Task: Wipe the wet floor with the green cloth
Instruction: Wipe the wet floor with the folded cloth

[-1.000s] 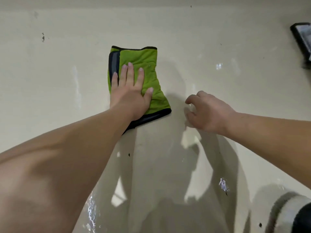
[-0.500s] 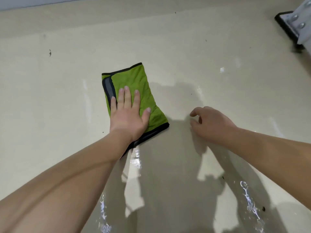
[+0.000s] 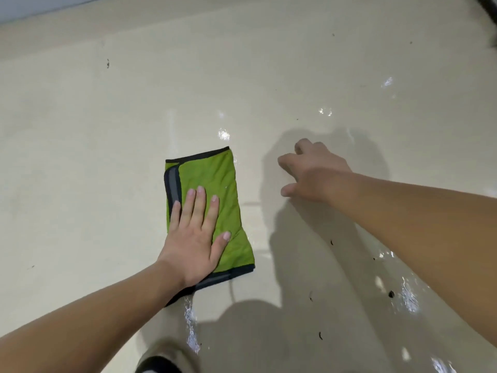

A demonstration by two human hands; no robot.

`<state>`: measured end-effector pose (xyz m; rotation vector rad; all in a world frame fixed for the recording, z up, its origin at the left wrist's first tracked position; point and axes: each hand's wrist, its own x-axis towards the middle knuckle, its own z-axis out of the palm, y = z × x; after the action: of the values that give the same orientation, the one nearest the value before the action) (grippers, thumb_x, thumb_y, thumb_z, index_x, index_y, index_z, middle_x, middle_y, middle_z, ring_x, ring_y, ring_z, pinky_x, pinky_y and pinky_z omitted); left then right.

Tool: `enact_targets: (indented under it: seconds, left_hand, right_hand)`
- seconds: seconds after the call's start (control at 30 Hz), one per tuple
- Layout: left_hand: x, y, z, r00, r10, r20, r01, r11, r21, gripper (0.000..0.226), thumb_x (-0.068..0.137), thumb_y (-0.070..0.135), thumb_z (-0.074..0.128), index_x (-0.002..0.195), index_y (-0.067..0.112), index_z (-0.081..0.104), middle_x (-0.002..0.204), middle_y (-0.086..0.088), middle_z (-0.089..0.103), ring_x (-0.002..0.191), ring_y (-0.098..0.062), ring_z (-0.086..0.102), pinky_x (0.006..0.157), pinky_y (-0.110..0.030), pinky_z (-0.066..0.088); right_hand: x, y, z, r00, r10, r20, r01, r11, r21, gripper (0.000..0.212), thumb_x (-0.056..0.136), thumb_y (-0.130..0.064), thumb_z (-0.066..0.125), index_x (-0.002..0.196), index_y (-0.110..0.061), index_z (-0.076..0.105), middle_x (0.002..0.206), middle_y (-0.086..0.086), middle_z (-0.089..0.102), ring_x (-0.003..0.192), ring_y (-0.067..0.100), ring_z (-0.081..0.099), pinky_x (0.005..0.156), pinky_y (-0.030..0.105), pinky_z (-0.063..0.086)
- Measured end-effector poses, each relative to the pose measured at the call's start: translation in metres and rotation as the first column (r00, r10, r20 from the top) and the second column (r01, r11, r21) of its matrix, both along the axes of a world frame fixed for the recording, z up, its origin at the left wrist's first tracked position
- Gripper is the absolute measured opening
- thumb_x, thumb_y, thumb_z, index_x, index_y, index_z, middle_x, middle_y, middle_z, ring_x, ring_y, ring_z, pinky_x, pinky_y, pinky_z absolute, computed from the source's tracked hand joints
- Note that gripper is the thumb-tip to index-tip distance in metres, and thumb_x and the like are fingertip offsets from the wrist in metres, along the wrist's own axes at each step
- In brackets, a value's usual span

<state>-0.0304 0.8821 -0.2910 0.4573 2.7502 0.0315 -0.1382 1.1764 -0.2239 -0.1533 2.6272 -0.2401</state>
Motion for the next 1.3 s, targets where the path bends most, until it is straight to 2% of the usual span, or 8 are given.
enact_targets:
  seconds: [0.17, 0.33, 0.5, 0.67, 0.77, 0.93, 1.07, 1.3]
  left_hand:
    - [-0.011, -0.008, -0.001, 0.994, -0.105, 0.006, 0.105, 0.994, -0.029, 0.079, 0.102, 0.069, 0.001, 0.166, 0.023, -0.005, 0.173, -0.012, -0.017, 0.159, -0.027, -0.022, 0.128, -0.056, -0.002]
    - [-0.085, 0.001, 0.0, 0.995, 0.089, 0.044, -0.084, 0.991, -0.107, 0.077, 0.09, 0.071, -0.012, 0.154, 0.032, -0.028, 0.168, -0.007, -0.032, 0.154, -0.024, -0.034, 0.127, -0.049, -0.014]
    - [-0.065, 0.03, -0.005, 0.989, 0.144, -0.01, -0.145, 0.989, -0.04, 0.081, 0.097, 0.066, -0.006, 0.162, 0.021, -0.017, 0.171, -0.015, -0.022, 0.156, -0.03, -0.028, 0.127, -0.056, -0.008]
    - [0.021, 0.086, 0.0, 0.989, -0.134, -0.055, 0.139, 0.986, 0.097, 0.08, 0.102, 0.058, 0.031, 0.163, 0.007, 0.024, 0.171, -0.025, 0.009, 0.16, -0.04, 0.001, 0.124, -0.066, 0.015]
    - [0.04, 0.109, 0.005, 0.963, -0.269, -0.025, 0.268, 0.941, 0.205, 0.078, 0.101, 0.058, 0.038, 0.165, 0.016, 0.023, 0.174, -0.015, 0.005, 0.161, -0.033, -0.005, 0.128, -0.058, 0.008]
    - [0.004, 0.067, 0.02, 0.993, -0.12, 0.014, 0.089, 0.802, 0.591, 0.053, 0.099, 0.029, 0.038, 0.146, 0.012, 0.058, 0.168, -0.006, 0.034, 0.158, -0.02, 0.024, 0.128, -0.042, 0.018]
    - [-0.034, 0.026, 0.028, 0.99, 0.101, -0.093, -0.04, 0.861, 0.506, 0.059, 0.081, 0.02, 0.039, 0.135, 0.007, 0.058, 0.156, -0.021, 0.047, 0.147, -0.042, 0.038, 0.126, -0.049, 0.019]
    - [-0.089, 0.005, 0.029, 0.985, 0.149, -0.083, -0.098, 0.891, 0.444, 0.057, 0.084, 0.016, 0.049, 0.138, 0.003, 0.059, 0.156, -0.024, 0.045, 0.148, -0.044, 0.036, 0.125, -0.057, 0.023]
  right_hand:
    - [0.003, -0.007, -0.009, 0.99, 0.02, 0.142, -0.026, 0.999, 0.039, 0.073, 0.08, -0.06, 0.075, 0.144, -0.05, 0.04, 0.168, -0.003, 0.01, 0.157, 0.029, 0.004, 0.107, 0.049, 0.042]
    - [0.007, -0.003, -0.011, 0.977, -0.07, 0.2, 0.092, 0.99, -0.104, 0.092, 0.082, -0.062, 0.069, 0.157, -0.05, 0.017, 0.172, -0.011, 0.0, 0.158, 0.016, -0.005, 0.119, 0.049, 0.032]
    - [0.05, -0.006, -0.005, 0.985, -0.171, -0.036, 0.159, 0.962, -0.222, 0.071, 0.106, -0.035, 0.044, 0.164, -0.028, 0.006, 0.172, 0.001, 0.006, 0.158, 0.017, 0.003, 0.126, 0.033, 0.012]
    - [0.081, -0.013, -0.022, 0.991, -0.012, -0.136, -0.035, 0.94, -0.339, 0.063, 0.103, -0.026, 0.023, 0.164, -0.013, 0.013, 0.172, 0.01, 0.008, 0.159, 0.023, 0.003, 0.129, 0.038, 0.006]
    - [0.099, -0.017, -0.031, 0.982, 0.086, -0.171, -0.142, 0.927, -0.348, 0.065, 0.099, -0.024, 0.021, 0.162, -0.007, 0.018, 0.171, 0.016, 0.011, 0.159, 0.028, 0.004, 0.129, 0.043, 0.01]
    - [0.124, -0.033, -0.028, 0.992, 0.115, 0.057, -0.104, 0.98, -0.17, 0.075, 0.103, -0.052, 0.01, 0.162, -0.01, -0.011, 0.167, 0.014, -0.028, 0.152, 0.025, -0.032, 0.127, 0.045, -0.008]
    - [0.129, -0.061, -0.038, 0.988, 0.125, 0.085, -0.13, 0.99, 0.051, 0.108, 0.087, -0.085, 0.011, 0.154, -0.012, -0.032, 0.153, 0.021, -0.049, 0.139, 0.034, -0.051, 0.121, 0.055, -0.022]
    - [0.058, -0.054, -0.044, 0.951, 0.29, 0.108, -0.295, 0.955, 0.04, 0.117, 0.076, -0.097, 0.02, 0.156, -0.028, -0.03, 0.155, 0.007, -0.05, 0.141, 0.022, -0.05, 0.123, 0.05, -0.018]
